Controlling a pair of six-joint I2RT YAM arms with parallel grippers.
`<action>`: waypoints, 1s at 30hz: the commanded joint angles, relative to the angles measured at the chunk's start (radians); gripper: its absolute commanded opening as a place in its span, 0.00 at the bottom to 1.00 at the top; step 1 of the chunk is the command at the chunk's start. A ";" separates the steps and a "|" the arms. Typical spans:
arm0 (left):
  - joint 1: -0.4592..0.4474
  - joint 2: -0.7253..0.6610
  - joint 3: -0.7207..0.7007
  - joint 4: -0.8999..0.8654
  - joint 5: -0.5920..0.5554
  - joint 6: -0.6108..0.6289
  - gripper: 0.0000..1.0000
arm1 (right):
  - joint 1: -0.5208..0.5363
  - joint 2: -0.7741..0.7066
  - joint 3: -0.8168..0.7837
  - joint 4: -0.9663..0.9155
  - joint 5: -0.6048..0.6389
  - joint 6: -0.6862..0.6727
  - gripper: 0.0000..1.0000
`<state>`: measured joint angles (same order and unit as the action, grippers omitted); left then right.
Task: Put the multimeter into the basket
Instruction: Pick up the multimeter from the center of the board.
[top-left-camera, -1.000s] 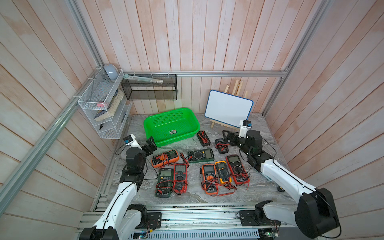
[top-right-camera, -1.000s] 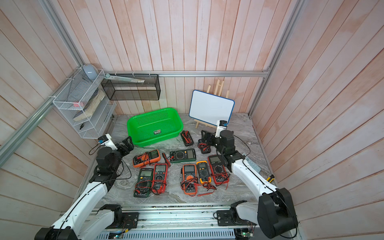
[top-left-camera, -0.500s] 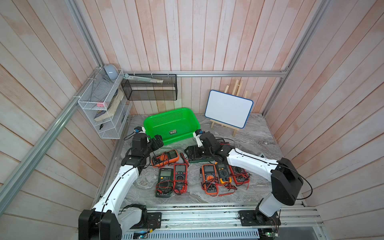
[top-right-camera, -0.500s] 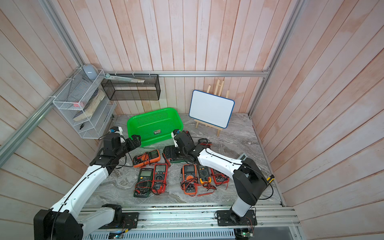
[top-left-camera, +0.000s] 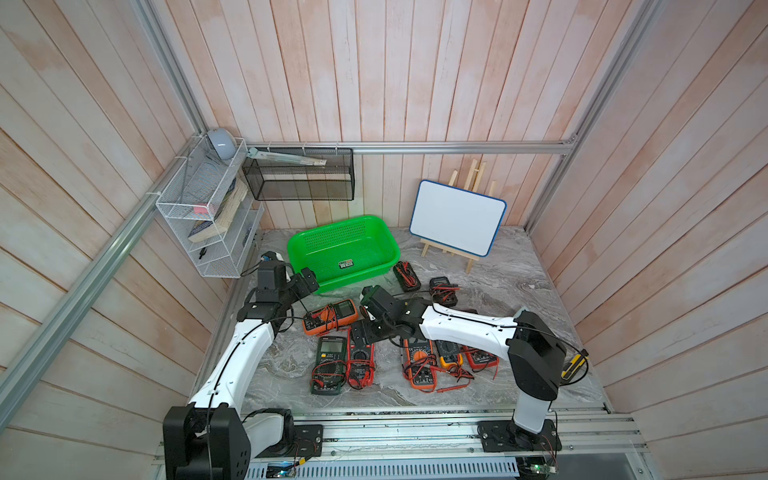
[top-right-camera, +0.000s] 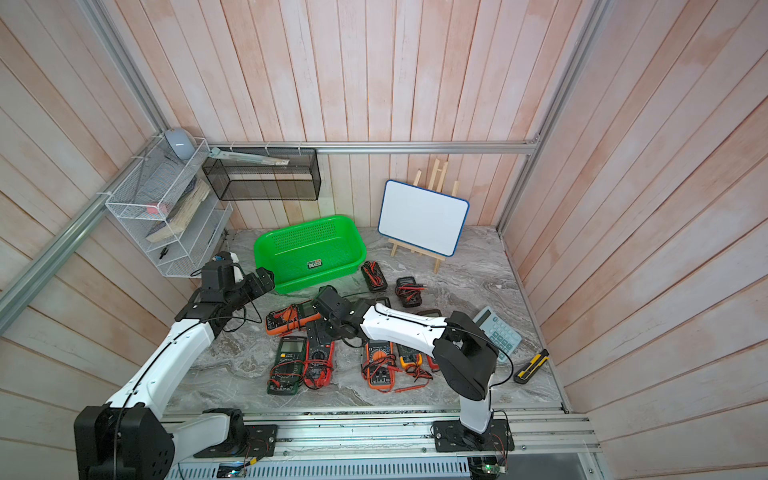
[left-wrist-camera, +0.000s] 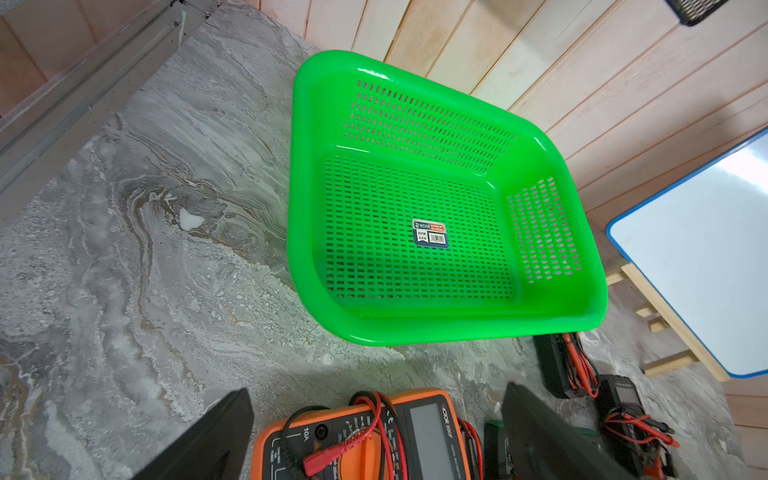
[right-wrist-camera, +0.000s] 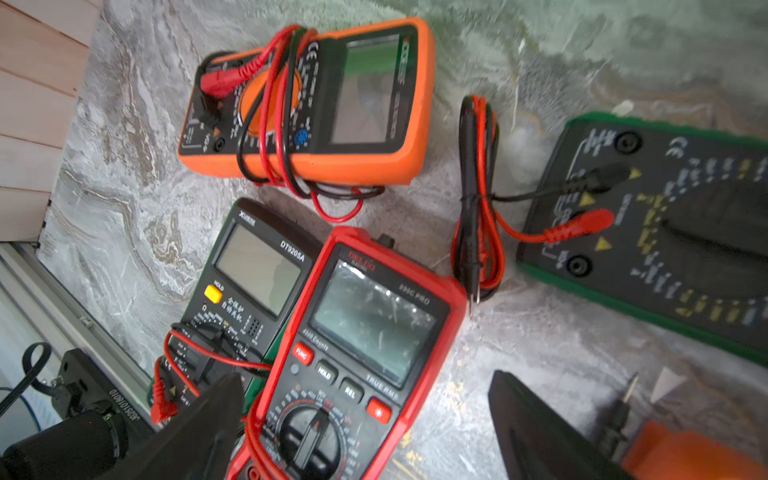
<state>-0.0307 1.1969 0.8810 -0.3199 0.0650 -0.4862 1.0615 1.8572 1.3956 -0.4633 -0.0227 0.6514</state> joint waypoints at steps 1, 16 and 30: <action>0.009 -0.008 0.030 0.002 0.030 0.025 1.00 | 0.017 0.048 0.063 -0.130 0.017 0.055 0.98; 0.013 -0.033 0.016 0.019 0.094 0.004 1.00 | 0.049 0.189 0.220 -0.267 -0.001 0.119 0.98; 0.012 -0.037 0.005 0.030 0.124 -0.010 1.00 | 0.057 0.307 0.288 -0.318 -0.052 0.081 0.98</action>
<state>-0.0242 1.1797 0.8806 -0.3141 0.1768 -0.4911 1.1103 2.1124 1.6714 -0.7425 -0.0456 0.7544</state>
